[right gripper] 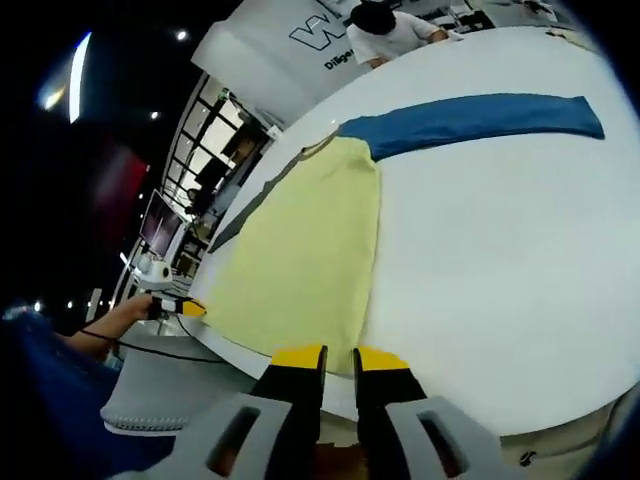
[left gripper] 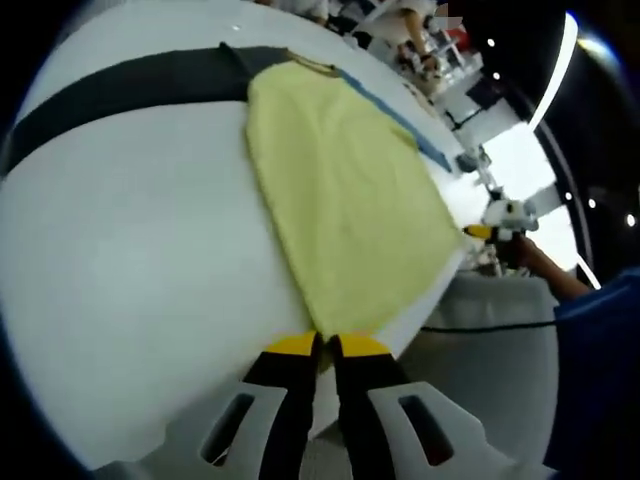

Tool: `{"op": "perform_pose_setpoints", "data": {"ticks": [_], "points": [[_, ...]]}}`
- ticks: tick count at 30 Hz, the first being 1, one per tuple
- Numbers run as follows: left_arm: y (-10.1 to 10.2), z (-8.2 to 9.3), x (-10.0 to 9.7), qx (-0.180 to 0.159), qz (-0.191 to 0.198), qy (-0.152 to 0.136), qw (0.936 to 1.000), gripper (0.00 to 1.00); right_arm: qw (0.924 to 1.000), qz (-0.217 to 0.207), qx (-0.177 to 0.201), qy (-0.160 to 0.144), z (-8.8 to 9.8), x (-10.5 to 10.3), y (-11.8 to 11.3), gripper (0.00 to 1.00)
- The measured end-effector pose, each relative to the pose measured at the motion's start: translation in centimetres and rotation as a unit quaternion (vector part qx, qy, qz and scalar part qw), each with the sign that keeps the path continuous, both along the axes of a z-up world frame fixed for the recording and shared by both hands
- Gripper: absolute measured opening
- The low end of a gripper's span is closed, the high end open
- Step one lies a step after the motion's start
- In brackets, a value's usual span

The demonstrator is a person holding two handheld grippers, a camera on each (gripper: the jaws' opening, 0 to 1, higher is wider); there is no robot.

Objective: Fold the garment on the visible template until the final outline fits inside the template.

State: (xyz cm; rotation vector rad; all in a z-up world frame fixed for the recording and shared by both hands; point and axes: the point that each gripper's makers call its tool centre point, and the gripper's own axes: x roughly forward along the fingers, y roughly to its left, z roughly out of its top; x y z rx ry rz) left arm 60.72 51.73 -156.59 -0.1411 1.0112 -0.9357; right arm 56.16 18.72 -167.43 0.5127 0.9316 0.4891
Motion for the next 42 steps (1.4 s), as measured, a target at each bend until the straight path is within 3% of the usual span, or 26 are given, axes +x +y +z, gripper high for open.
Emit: {"op": "perform_pose_setpoints", "data": {"ticks": [2,3,5,7,9,12,14,17,22,28,31,32,36,42], "points": [[1.4,-1.2,-0.6,0.01,0.026,0.029,0.9992,0.07,0.9984,-0.031,0.047,-0.006,2.4,0.3,-0.3,0.12],[1.7,-1.5,-1.0,0.002,0.041,0.053,0.9978,0.1,0.9974,-0.039,0.06,-0.01,3.4,0.5,-0.6,0.13],[2.0,-1.9,-1.3,-0.008,0.056,0.073,0.9957,0.18,0.996,-0.043,0.077,-0.009,4.6,0.5,-0.6,0.15],[2.4,-3.3,-2.1,-0.014,0.077,0.109,0.991,0.23,0.9961,-0.042,0.077,-0.008,4.6,0.4,-0.6,0.16],[2.5,-4.3,-2.5,-0.012,0.079,0.116,0.99,0.29,0.997,-0.037,0.069,-0.003,4.2,0.0,0.1,0.18],[2.6,-8.0,-4.1,-0.005,0.088,0.139,0.9864,0.38,0.9982,-0.026,0.053,0.012,2.4,-0.7,0.9,0.29],[3.0,-8.9,-4.1,0.003,0.089,0.136,0.9867,0.5,0.9981,-0.025,0.054,0.016,2.1,-0.8,1.2,0.34],[3.4,-9.8,-4.1,0.012,0.091,0.133,0.9869,0.65,0.9981,-0.023,0.054,0.019,1.8,-1.0,1.7,0.3],[3.9,-10.9,-4.2,0.023,0.082,0.124,0.9886,0.65,0.9993,-0.007,0.031,0.018,0.9,-1.2,1.2,0.34],[4.2,-11.5,-4.5,0.036,0.074,0.113,0.9902,0.83,0.9998,0.01,0.014,-0.001,1.4,-1.7,0.8,0.42],[5.4,-10.8,-5.0,0.049,0.066,0.093,0.9923,0.87,0.9997,0.014,0.011,-0.014,2.2,-1.6,0.4,0.45],[6.0,-10.5,-5.0,0.056,0.07,0.086,0.9922,0.89,0.9992,0.014,0.003,-0.038,2.9,-0.9,-0.5,0.45],[6.6,-9.9,-4.2,0.053,0.082,0.062,0.9933,0.96,0.9987,-0.002,0.001,-0.05,3.8,0.2,-1.9,0.47],[7.0,-6.3,-2.3,0.042,0.137,-0.002,0.9896,0.98,0.9961,-0.04,-0.018,-0.077,5.2,3.6,-5.5,0.43]]}}
